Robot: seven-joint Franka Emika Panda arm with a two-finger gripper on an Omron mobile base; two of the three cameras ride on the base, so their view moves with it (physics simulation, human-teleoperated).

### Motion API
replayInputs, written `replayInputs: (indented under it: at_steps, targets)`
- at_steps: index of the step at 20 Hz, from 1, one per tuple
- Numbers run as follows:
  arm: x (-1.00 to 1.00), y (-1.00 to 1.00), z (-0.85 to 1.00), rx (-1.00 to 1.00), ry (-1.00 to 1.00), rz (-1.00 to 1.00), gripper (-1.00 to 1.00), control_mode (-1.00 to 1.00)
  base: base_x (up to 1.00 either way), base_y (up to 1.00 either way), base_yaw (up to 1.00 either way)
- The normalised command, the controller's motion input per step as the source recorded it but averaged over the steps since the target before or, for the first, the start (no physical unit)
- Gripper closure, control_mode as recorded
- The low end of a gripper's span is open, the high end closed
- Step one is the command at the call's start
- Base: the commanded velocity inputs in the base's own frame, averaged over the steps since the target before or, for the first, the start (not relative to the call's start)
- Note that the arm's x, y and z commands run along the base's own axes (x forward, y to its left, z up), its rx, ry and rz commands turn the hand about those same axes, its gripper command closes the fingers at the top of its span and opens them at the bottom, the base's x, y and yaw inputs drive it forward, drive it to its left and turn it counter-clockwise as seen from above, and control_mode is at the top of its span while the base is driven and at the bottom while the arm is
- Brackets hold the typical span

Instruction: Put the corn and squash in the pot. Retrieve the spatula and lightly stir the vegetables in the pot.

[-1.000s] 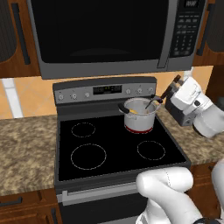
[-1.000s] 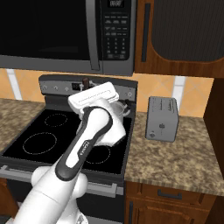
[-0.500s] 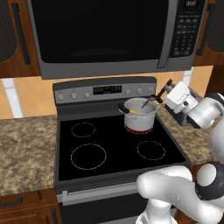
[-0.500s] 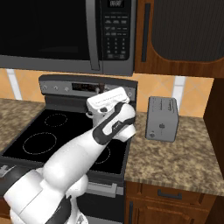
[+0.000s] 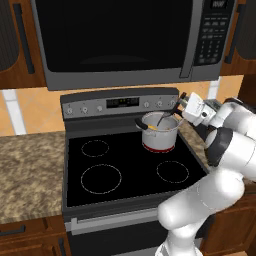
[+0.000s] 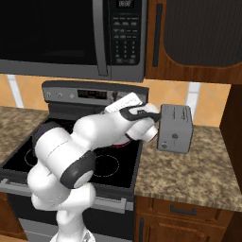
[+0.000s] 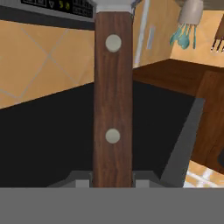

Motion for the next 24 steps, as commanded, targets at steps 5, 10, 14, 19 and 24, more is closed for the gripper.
replayInputs:
  at_steps: [5, 10, 14, 19, 24]
  targets:
    - [0.56, -0.09, -0.61, -0.14, 0.00, 0.10, 1.00, -1.00, 0.00, 0.00, 0.00]
    - [0.42, 0.00, -0.51, -0.16, 0.00, 0.08, 1.00, -1.00, 0.00, 0.00, 0.00]
    - [0.55, -0.02, -0.02, -0.04, 0.00, 0.05, 1.00, -1.00, 0.00, 0.00, 0.00]
    - [0.09, 0.40, -0.67, -0.11, 0.00, 0.10, 1.00, -1.00, 0.00, 0.00, 0.00]
    - [0.33, 0.19, -0.71, -0.18, -0.05, 0.04, 1.00, -1.00, 0.00, 0.00, 0.00]
